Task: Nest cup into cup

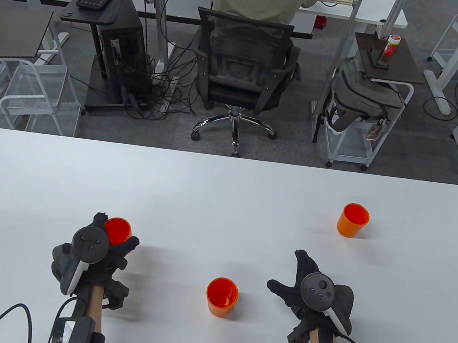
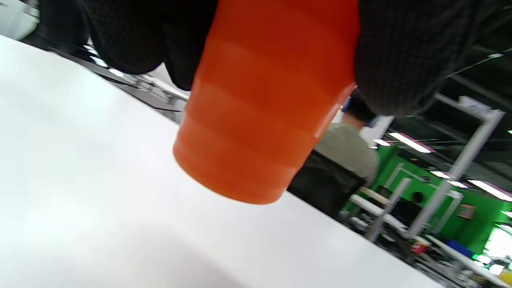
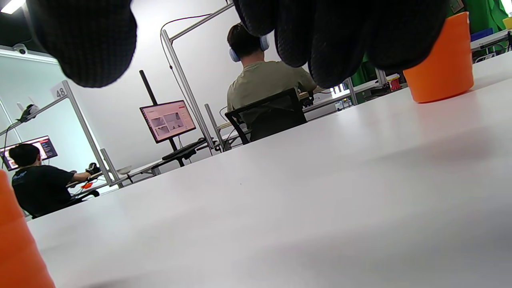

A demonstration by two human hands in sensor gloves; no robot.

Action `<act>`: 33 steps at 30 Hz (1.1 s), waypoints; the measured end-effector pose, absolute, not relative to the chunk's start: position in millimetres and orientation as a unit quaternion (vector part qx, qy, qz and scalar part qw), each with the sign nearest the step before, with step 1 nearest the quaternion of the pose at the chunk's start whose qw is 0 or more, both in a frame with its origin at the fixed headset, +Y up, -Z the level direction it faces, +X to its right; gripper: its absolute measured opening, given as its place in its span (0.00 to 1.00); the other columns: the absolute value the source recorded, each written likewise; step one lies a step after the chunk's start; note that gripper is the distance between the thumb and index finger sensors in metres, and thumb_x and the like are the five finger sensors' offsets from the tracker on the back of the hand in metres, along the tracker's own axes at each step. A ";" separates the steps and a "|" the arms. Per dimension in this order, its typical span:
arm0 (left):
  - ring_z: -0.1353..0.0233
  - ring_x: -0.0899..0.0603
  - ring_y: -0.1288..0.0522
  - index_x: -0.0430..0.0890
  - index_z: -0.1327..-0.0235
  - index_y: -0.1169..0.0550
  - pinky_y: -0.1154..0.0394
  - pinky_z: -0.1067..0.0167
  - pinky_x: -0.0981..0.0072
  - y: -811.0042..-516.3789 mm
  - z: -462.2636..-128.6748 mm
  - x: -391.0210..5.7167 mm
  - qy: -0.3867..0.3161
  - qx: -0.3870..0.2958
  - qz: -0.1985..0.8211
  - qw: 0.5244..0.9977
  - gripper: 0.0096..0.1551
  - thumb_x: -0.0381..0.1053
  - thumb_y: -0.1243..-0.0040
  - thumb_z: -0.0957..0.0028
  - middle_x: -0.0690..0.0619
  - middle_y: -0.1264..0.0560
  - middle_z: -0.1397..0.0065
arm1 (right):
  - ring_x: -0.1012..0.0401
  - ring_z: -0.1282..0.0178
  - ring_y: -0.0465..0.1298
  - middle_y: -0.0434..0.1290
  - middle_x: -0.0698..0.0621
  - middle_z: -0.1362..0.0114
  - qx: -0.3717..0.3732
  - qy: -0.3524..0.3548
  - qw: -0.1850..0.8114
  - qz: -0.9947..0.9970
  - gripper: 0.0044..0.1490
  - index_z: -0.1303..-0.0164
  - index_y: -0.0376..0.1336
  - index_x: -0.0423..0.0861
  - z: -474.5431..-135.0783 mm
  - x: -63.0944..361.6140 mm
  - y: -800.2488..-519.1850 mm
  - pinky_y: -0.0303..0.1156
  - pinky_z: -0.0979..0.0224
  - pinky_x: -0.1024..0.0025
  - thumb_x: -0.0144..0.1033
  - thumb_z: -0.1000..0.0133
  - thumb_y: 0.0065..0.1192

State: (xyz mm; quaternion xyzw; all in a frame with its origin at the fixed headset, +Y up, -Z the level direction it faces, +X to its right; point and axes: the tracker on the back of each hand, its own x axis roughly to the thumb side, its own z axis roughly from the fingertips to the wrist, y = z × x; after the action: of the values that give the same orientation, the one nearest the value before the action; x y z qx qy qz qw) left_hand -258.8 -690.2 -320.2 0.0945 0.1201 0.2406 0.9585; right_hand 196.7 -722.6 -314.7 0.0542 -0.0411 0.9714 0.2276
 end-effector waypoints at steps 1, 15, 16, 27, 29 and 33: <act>0.28 0.35 0.23 0.34 0.18 0.40 0.23 0.33 0.43 -684.2 -318.6 -246.3 0.099 0.098 0.239 0.961 0.70 0.83 0.36 0.56 0.36 0.30 0.20 | 0.34 0.25 0.66 0.56 0.28 0.18 0.054 -0.041 0.225 0.972 0.69 0.15 0.43 0.30 -314.8 196.4 -723.2 0.65 0.31 0.34 0.63 0.48 0.68; 0.29 0.36 0.21 0.34 0.18 0.37 0.21 0.35 0.44 -670.4 -282.7 -96.0 -0.148 0.062 0.249 0.955 0.69 0.83 0.36 0.56 0.36 0.27 0.22 | 0.34 0.25 0.66 0.56 0.29 0.18 0.051 -0.035 0.213 0.975 0.68 0.15 0.44 0.30 -311.7 195.5 -727.2 0.65 0.31 0.34 0.63 0.48 0.67; 0.29 0.36 0.21 0.34 0.18 0.37 0.21 0.35 0.44 -671.0 -281.4 -93.7 -0.153 0.061 0.246 0.955 0.69 0.83 0.36 0.56 0.36 0.27 0.22 | 0.34 0.25 0.66 0.56 0.29 0.18 0.052 -0.036 0.212 0.975 0.68 0.15 0.44 0.30 -311.7 195.5 -727.3 0.65 0.31 0.34 0.63 0.48 0.67; 0.29 0.37 0.20 0.35 0.18 0.37 0.22 0.34 0.43 -685.8 -272.4 -75.3 -0.179 0.057 0.210 0.959 0.68 0.83 0.36 0.56 0.37 0.26 0.22 | 0.34 0.25 0.66 0.57 0.28 0.18 0.050 -0.038 0.207 0.976 0.68 0.15 0.44 0.31 -311.2 195.9 -727.6 0.65 0.31 0.34 0.63 0.48 0.67; 0.29 0.37 0.20 0.35 0.18 0.37 0.22 0.34 0.43 -688.3 -272.6 -73.4 -0.182 0.055 0.203 0.961 0.68 0.83 0.37 0.56 0.37 0.26 0.22 | 0.34 0.25 0.66 0.57 0.29 0.18 0.050 -0.039 0.205 0.977 0.68 0.15 0.44 0.31 -311.0 195.8 -727.5 0.65 0.31 0.34 0.63 0.48 0.67; 0.28 0.37 0.21 0.36 0.18 0.37 0.23 0.33 0.42 -694.8 -273.2 -70.3 -0.186 0.047 0.193 0.962 0.68 0.83 0.37 0.56 0.38 0.26 0.21 | 0.34 0.25 0.66 0.57 0.28 0.18 0.051 -0.039 0.202 0.977 0.68 0.15 0.44 0.31 -311.1 195.7 -727.7 0.65 0.31 0.34 0.63 0.48 0.67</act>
State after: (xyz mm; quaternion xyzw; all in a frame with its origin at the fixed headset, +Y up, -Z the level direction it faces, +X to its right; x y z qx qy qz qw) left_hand -70.3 -694.8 -273.2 0.0469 -0.1861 0.1926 0.9623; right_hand 195.7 -727.7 -311.1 0.0511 -0.0394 0.9773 0.2018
